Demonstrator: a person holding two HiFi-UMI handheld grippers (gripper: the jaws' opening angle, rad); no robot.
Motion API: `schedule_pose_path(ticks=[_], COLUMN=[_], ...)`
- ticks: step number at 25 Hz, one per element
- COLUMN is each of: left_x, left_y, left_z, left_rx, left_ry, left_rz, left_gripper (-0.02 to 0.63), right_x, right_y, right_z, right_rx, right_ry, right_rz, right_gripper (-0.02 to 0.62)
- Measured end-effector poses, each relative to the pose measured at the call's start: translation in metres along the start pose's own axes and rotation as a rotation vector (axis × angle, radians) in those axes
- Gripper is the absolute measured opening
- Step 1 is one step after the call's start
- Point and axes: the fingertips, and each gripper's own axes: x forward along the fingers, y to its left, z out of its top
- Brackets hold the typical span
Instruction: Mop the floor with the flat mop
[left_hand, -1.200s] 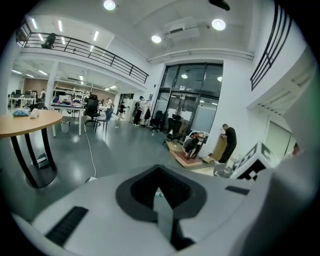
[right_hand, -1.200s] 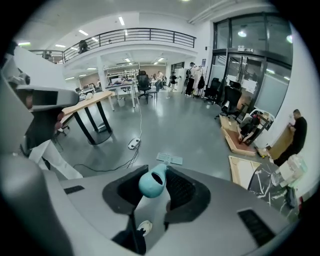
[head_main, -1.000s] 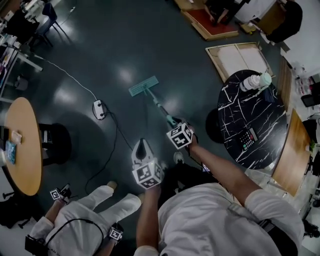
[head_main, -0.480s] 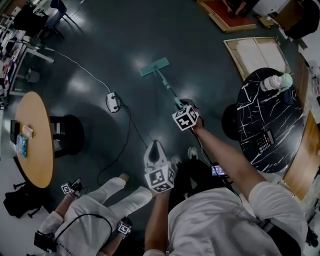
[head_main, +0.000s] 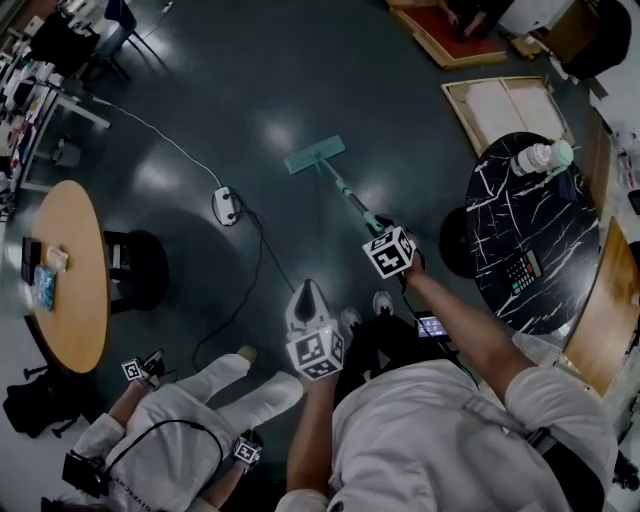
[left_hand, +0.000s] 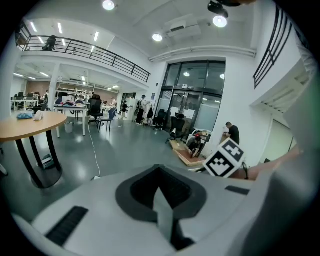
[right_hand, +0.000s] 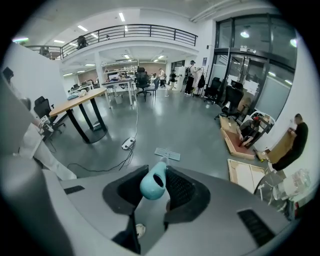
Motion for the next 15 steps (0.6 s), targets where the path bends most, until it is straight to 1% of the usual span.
schedule_pose_path(ticks=[6,11,15], left_x=[-0.028,-0.045,-0.056], left_y=[-0.007,-0.01,-0.009], left_z=[-0.009,-0.014,-0.017], left_rx=[-0.007,-0.022,-0.01], left_ry=[-0.009,-0.025,-0.023], left_rz=[-0.029,-0.035,-0.05], left_gripper=[0.005,0.005,0.005], right_x=[-0.101,-0.175,-0.213], right_y=[0.035,0.065,0.073], right_z=[-0.056,-0.098,-0.122], right_rx=[-0.041,-0.025,-0.006], right_ry=[0.04,0.054,0.068], right_rz=[0.038,0.061,0.054], right_gripper=[0.115,0.115,0.114])
